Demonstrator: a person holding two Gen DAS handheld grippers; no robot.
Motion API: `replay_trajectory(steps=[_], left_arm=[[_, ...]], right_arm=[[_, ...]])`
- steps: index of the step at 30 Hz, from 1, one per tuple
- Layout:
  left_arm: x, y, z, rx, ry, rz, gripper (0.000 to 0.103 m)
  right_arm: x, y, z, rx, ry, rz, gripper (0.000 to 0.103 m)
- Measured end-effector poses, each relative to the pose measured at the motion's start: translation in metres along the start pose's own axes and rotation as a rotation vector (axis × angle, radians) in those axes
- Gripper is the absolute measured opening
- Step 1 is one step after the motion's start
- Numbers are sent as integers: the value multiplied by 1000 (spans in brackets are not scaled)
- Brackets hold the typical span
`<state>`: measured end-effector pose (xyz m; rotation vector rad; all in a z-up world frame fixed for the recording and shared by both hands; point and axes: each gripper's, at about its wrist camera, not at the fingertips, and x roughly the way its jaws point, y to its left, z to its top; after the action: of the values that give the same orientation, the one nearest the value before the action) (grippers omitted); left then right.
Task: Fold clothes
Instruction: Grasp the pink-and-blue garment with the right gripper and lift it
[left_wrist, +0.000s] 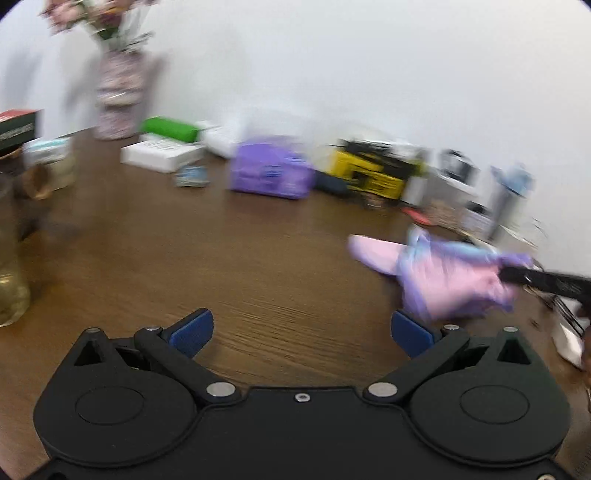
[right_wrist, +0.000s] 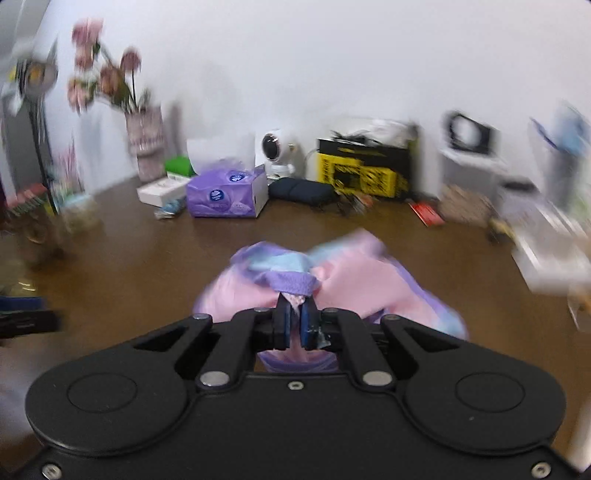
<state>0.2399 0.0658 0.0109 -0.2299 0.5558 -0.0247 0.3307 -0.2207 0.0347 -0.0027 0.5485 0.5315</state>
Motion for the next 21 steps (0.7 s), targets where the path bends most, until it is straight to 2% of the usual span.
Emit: replay_trajectory(steps=[2, 4, 6, 7, 8, 9, 10, 11, 12, 14, 15, 19, 21], left_arm=[[2, -24, -17, 110, 39, -85, 103], [3, -48, -34, 222, 80, -173, 103], [1, -62, -47, 293, 70, -175, 103], [-2, -70, -54, 322, 60, -177, 103], [-6, -77, -60, 351, 49, -178, 103], [-10, -80, -62, 354, 50, -186, 103], [-12, -81, -62, 351, 51, -190, 103], [-17, -82, -64, 339, 50, -196, 103], [-18, -83, -64, 337, 49, -196, 103], [-23, -82, -66, 317, 55, -201, 103], [-23, -82, -68, 308, 67, -207, 103], [-20, -82, -76, 270, 208, -261, 103], [-27, -80, -78, 268, 179, -260, 103]], right_arm=[[-44, -14, -34, 73, 18, 3, 7], [-75, -21, -71, 95, 81, -71, 7], [-90, -23, -92, 83, 123, -152, 9], [-99, -23, -103, 68, 139, -202, 16], [-109, -22, -112, 41, 141, -260, 38], [-116, -20, -115, 13, 132, -300, 52], [-124, -12, -119, -41, 115, -359, 81], [-131, -6, -121, -83, 98, -399, 89], [-137, 0, -120, -111, 75, -395, 89], [-151, 16, -112, -171, 31, -325, 89], [-152, 21, -109, -181, 31, -291, 89], [-143, 51, -100, -189, 72, -117, 87], [-138, 62, -100, -204, 88, -64, 87]])
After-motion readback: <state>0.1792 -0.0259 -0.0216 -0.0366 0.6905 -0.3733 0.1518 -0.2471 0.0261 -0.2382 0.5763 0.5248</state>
